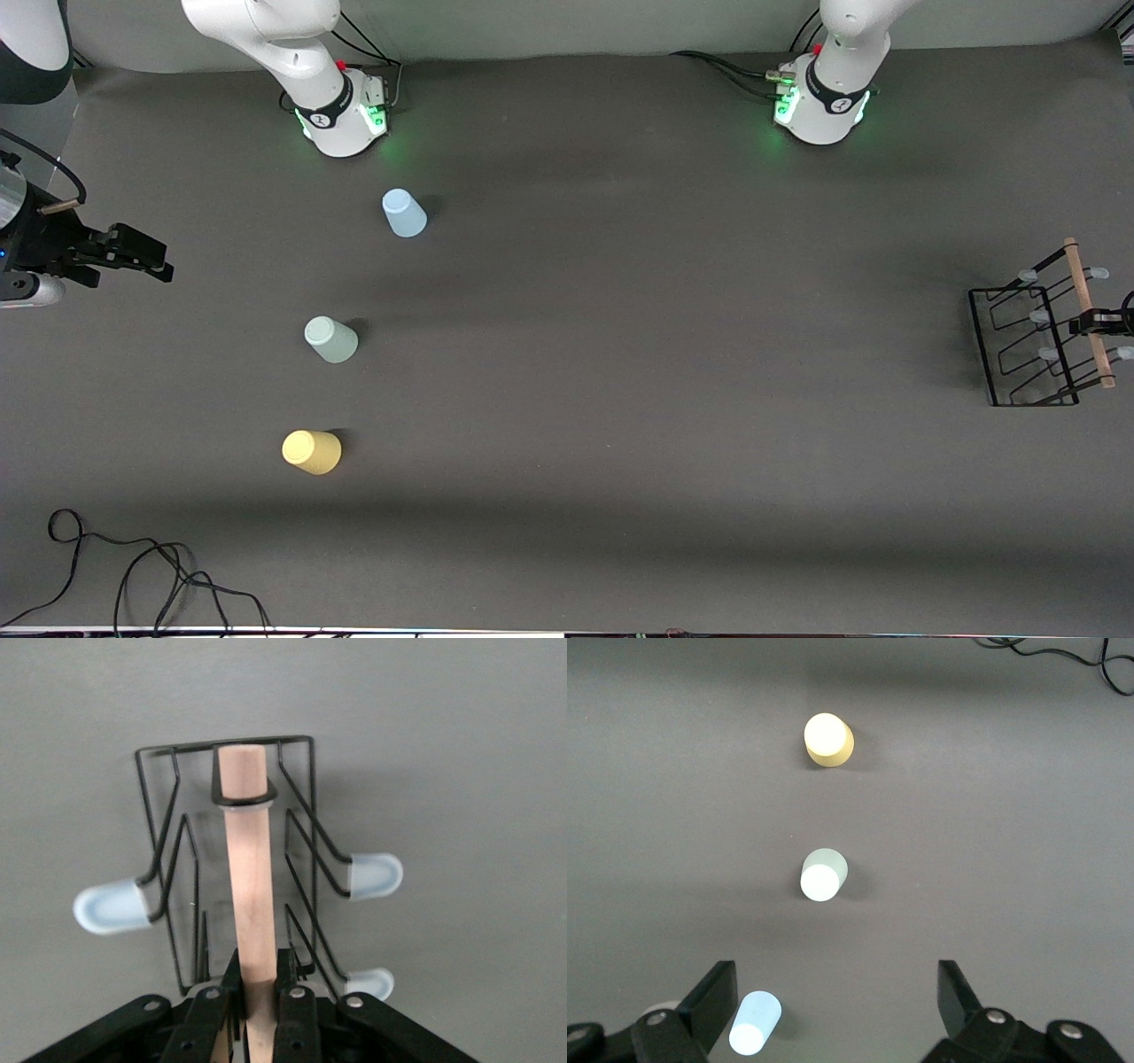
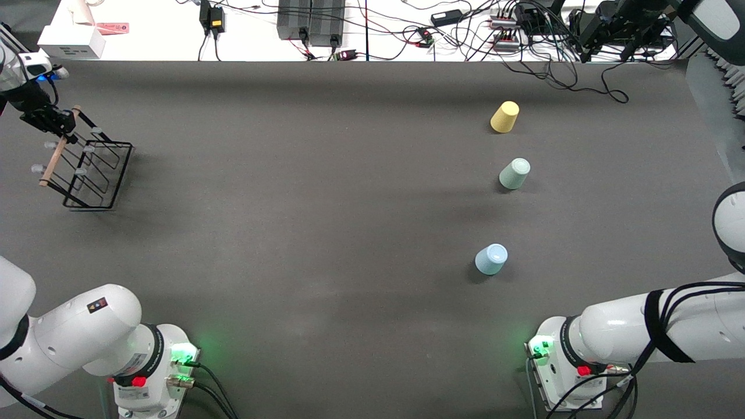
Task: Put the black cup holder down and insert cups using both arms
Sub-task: 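Lift the black cup holder with the left gripper toward the table middle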
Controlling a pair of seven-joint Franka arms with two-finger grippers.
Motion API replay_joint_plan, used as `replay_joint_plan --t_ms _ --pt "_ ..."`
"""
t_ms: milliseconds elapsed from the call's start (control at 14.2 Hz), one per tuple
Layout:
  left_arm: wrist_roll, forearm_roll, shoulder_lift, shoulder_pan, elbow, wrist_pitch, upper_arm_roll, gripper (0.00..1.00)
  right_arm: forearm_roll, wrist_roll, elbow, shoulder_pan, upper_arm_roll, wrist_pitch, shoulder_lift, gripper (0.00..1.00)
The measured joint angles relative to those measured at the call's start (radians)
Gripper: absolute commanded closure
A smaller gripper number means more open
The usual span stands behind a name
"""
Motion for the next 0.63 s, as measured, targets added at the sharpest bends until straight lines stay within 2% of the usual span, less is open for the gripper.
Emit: replay_joint_plan --t_ms 281,492,633 --pt "-0.124 -0.008 -0.096 -0.141 0.047 -0.162 -0.013 1.0 0.0 0.0 0.003 0.0 -0.002 -0.001 -0.002 0.0" --pt "-0.329 -0.039 -0.132 -0.298 0.114 -0.279 -0.019 1.0 0.0 0.001 0.006 -0.001 -0.004 -0.001 -0.002 0.0" --pt "-0.483 -0.052 -0.135 -0.415 0.147 -0.303 -0.021 1.0 0.0 0.002 0.009 -0.001 -0.006 -0.001 -0.001 0.0"
